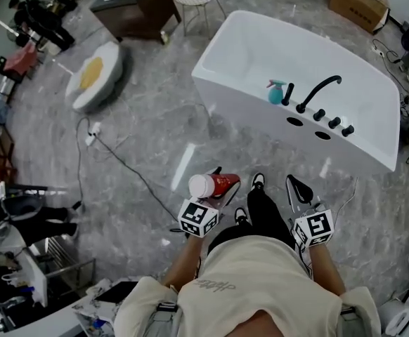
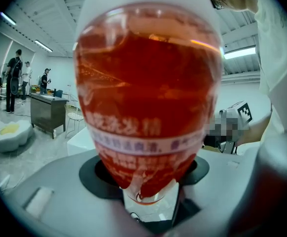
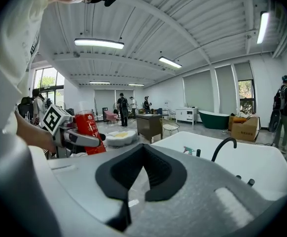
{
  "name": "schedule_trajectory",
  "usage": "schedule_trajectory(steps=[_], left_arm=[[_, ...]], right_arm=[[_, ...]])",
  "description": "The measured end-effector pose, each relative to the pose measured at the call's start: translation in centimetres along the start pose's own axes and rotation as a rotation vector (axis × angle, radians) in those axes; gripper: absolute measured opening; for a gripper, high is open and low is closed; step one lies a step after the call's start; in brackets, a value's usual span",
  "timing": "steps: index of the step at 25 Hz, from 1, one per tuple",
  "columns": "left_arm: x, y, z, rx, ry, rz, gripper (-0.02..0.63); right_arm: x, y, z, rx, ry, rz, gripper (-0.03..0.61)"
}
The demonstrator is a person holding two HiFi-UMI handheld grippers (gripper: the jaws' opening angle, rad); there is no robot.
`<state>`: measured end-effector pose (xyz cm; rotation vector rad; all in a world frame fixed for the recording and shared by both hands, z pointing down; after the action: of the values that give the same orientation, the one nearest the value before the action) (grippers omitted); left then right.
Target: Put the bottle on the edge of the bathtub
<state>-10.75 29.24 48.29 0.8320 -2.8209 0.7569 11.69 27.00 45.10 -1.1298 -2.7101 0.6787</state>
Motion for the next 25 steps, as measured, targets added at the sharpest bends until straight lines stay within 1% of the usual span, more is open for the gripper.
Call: schedule_trajectory(steps=[4, 7, 12, 15, 19, 25], left_arm=[[1.9, -1.6, 2.3, 0.036, -0.016, 0.019, 0.301], [3.9, -3.6, 4.6, 0.057, -0.055, 0.029, 0.301], [6.1, -8.0, 9.1, 0.025, -0.093, 0.056, 0.301], [6.7, -10.2, 11.8, 0.013, -0.111, 0.054, 0.301], [7.2, -12.7, 14.2, -0.001, -0.093, 0.040, 0.301], [8.5, -15.6, 14.8, 0.025, -0.047, 0.024, 0.301]], right_arm=[[-2.3, -3.2, 1.5, -0.019, -0.010, 0.028, 0.000], [-4.2, -6.1, 3.2, -0.053, 0.001, 0.044, 0.001], [-8.3, -9.4, 5.4, -0.076, 0.066, 0.043, 0.000], [-10.6, -10.7, 6.2, -0.082, 0.077, 0.053, 0.000], [-13.2, -12.1, 6.8, -0.068, 0.083, 0.063, 0.000], [-15.2, -14.3, 7.1, -0.041, 0.073, 0.096, 0.000]])
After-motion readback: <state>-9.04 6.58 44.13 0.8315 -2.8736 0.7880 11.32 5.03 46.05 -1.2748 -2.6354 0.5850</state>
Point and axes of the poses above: the fingertips, and each gripper's own axes: y backward along the fingers, x to its left, z out of its top, the point moved 5 cm from there along y, backward along the fingers, and after that the axes turned 10 degrees about x, right-handed, at the moved point
